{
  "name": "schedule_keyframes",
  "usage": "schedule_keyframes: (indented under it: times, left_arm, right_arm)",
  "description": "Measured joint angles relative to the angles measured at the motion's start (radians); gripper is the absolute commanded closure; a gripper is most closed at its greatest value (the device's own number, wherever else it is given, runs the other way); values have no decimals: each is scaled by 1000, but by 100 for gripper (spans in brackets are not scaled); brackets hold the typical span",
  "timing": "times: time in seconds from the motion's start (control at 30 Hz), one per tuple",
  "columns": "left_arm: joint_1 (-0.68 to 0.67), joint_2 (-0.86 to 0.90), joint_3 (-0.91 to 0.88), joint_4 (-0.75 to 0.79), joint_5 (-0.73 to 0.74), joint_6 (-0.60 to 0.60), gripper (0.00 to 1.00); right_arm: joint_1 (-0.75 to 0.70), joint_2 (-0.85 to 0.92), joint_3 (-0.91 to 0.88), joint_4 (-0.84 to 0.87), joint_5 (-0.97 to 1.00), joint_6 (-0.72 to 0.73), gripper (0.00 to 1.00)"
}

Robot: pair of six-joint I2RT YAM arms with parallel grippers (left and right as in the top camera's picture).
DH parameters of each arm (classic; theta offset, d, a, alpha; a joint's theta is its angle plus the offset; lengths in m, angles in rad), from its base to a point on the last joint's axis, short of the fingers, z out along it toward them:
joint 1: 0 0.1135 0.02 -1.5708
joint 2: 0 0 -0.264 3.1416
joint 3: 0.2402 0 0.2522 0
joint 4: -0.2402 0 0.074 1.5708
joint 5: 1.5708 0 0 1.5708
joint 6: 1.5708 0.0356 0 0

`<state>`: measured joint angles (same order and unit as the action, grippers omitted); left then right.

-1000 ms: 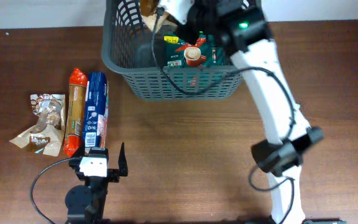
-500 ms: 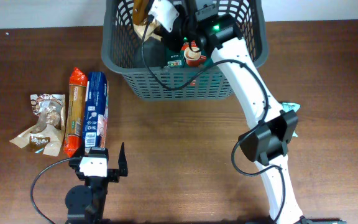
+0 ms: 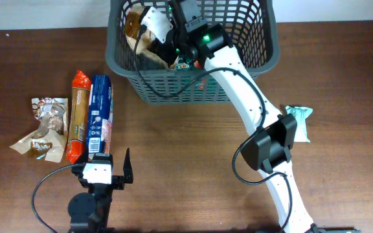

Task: Pack container
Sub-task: 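Carry the Pantree bag into the basket and release it, then lower the right gripper onto the mint-green wipes pouch and grasp it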

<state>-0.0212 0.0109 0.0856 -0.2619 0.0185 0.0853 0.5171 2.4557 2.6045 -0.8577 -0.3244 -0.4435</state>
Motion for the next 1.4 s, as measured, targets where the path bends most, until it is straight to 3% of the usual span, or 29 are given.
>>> schedule_keyframes:
  times: [0.07, 0.37, 0.63, 0.83, 1.0, 1.13, 1.27, 1.4]
  left_arm:
    - [0, 0, 0, 0, 0, 0, 1]
    - [0, 0, 0, 0, 0, 0, 1]
    - [0, 0, 0, 0, 0, 0, 1]
    - [0, 0, 0, 0, 0, 0, 1]
    - [0, 0, 0, 0, 0, 0, 1]
    - [0, 0, 0, 0, 0, 0, 1]
    - [0, 0, 0, 0, 0, 0, 1]
    - [0, 0, 0, 0, 0, 0, 1]
  right_arm:
    - [-4, 0, 0, 2, 14, 23, 30]
    - [-8, -18, 23, -16, 110, 77, 28]
    - [-66, -186, 25, -175, 343, 101, 23]
    - [-312, -375, 23, -183, 383, 182, 18]
    - [-636, -547, -85, -168, 348, 282, 18]
    - [-902, -607, -200, -301, 214, 402, 36]
    - [-985, -592, -375, -375, 114, 446, 36]
    - [-970, -550, -618, -368, 53, 460, 32]
